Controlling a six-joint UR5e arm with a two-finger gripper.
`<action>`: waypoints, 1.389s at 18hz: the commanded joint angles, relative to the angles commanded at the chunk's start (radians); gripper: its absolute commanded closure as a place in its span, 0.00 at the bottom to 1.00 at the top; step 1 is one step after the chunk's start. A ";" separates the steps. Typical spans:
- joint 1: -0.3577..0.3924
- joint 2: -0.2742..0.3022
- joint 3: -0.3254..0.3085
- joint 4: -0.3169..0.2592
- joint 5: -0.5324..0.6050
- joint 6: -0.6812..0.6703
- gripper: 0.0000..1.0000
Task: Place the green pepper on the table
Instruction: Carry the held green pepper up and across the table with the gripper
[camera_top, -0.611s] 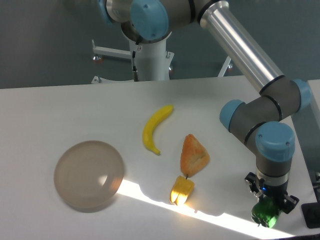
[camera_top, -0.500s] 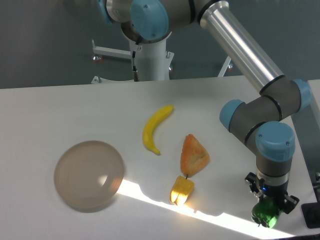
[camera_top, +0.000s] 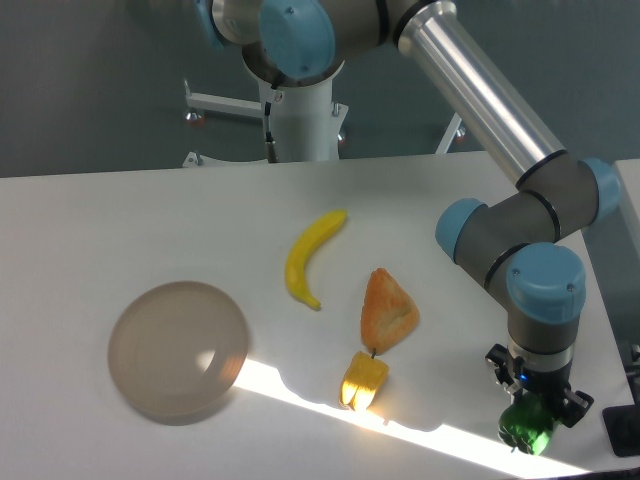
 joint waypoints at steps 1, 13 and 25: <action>0.002 0.015 -0.023 0.000 -0.002 0.002 0.55; 0.103 0.222 -0.321 -0.037 -0.018 0.179 0.55; 0.212 0.405 -0.652 0.008 -0.117 0.394 0.55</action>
